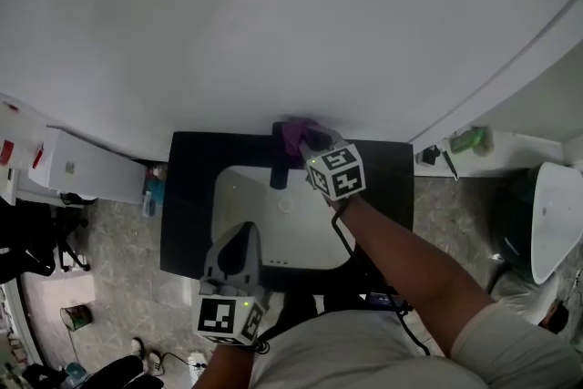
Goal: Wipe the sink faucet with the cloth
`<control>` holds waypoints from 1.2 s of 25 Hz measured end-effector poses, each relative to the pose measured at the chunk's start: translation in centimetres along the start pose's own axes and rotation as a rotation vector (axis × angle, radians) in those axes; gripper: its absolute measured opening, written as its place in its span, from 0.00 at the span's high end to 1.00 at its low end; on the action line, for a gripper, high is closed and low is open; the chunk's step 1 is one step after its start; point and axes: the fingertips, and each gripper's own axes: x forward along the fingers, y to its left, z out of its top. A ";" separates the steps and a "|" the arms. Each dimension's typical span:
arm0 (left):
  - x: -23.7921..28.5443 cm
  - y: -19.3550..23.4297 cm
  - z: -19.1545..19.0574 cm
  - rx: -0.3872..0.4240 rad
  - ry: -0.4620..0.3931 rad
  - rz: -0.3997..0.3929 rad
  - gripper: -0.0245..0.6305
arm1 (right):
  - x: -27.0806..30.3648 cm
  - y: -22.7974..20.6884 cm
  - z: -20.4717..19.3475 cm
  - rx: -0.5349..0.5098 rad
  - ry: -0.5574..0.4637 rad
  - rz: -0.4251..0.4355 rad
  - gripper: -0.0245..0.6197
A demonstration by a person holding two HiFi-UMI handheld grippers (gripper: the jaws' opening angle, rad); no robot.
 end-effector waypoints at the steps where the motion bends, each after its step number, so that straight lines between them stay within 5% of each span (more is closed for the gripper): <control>1: -0.2 0.1 0.3 0.002 -0.005 0.005 0.95 | 1.1 -0.6 -0.8 0.019 0.014 -0.009 0.88; 7: -0.5 0.3 -0.4 -0.016 0.009 0.003 0.95 | 5.5 -3.8 -12.3 0.201 0.315 -0.064 0.89; 10: -0.3 -0.4 -0.1 0.002 0.006 -0.016 0.95 | 6.2 -4.2 -14.5 0.214 0.402 -0.029 0.89; 18: -0.5 -1.6 2.1 0.029 -0.032 -0.044 0.95 | 2.9 -0.9 -5.8 0.157 0.297 0.035 0.88; 22: -1.4 -2.5 4.3 0.049 -0.071 -0.059 0.95 | 0.1 1.1 -0.5 0.155 0.163 0.089 0.88; 30: -4.9 -3.4 8.7 0.046 -0.133 -0.076 0.95 | -13.1 12.7 10.6 -0.094 -0.102 0.296 0.88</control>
